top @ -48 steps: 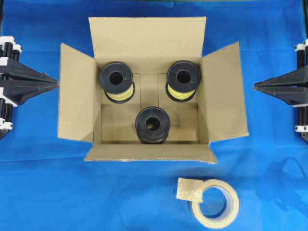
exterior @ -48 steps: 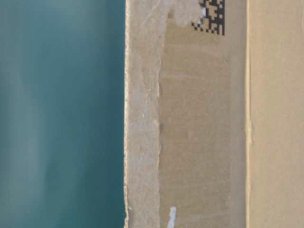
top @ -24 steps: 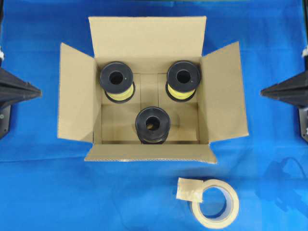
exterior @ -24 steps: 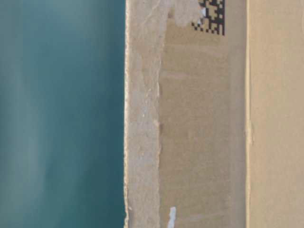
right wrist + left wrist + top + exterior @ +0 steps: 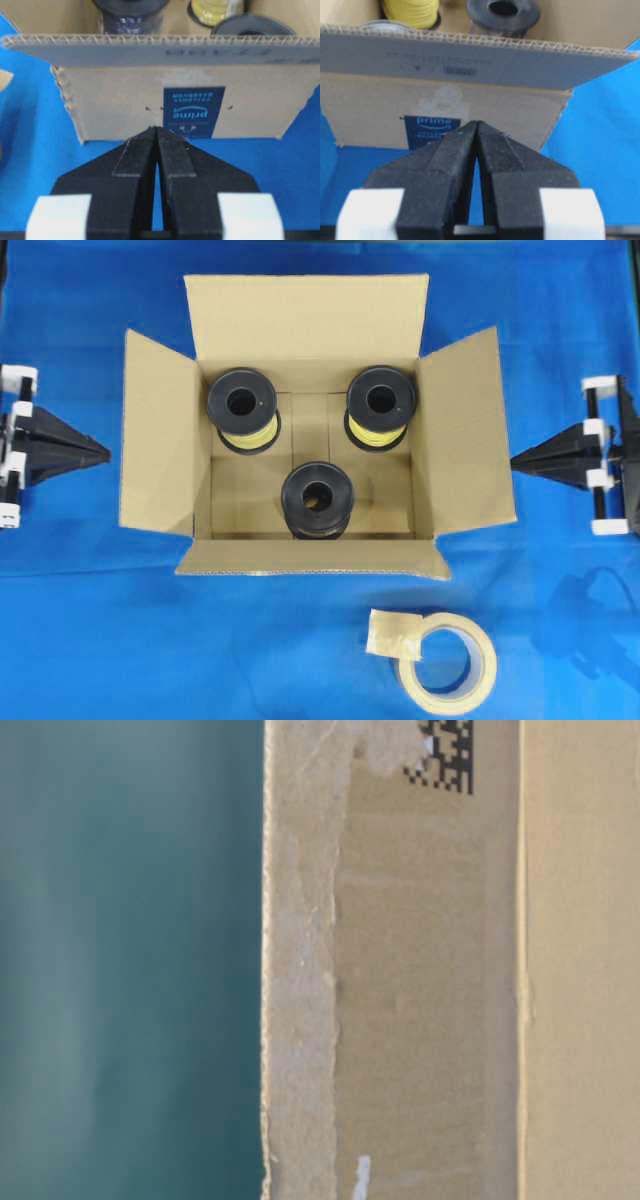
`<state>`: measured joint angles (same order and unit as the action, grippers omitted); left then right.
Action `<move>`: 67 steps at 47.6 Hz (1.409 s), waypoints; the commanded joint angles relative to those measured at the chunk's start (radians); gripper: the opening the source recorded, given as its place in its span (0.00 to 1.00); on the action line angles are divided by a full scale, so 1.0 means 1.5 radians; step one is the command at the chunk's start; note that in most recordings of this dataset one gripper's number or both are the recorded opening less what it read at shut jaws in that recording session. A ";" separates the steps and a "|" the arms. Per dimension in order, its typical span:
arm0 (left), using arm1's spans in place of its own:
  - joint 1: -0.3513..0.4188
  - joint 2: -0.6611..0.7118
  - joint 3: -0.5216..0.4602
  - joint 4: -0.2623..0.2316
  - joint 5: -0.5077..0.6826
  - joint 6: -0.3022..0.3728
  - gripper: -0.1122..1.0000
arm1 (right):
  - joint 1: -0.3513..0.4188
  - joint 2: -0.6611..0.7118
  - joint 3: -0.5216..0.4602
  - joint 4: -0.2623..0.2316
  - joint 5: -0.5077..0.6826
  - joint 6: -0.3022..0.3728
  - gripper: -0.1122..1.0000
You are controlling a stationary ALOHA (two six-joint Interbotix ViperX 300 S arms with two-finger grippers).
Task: Close the cardboard box.
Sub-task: 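Move both grippers inward toward the left and right side flaps, then push the left and right side flaps inward with both grippers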
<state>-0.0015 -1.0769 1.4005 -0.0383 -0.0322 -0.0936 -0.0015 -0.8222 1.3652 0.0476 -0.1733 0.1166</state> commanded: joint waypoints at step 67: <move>0.042 0.562 -0.280 0.000 -0.277 0.032 0.10 | -0.044 0.433 -0.322 -0.011 -0.157 -0.041 0.10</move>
<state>0.0568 -0.2608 1.0140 -0.0383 -0.4403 -0.0476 -0.0552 -0.1948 0.9158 0.0276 -0.3942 0.0568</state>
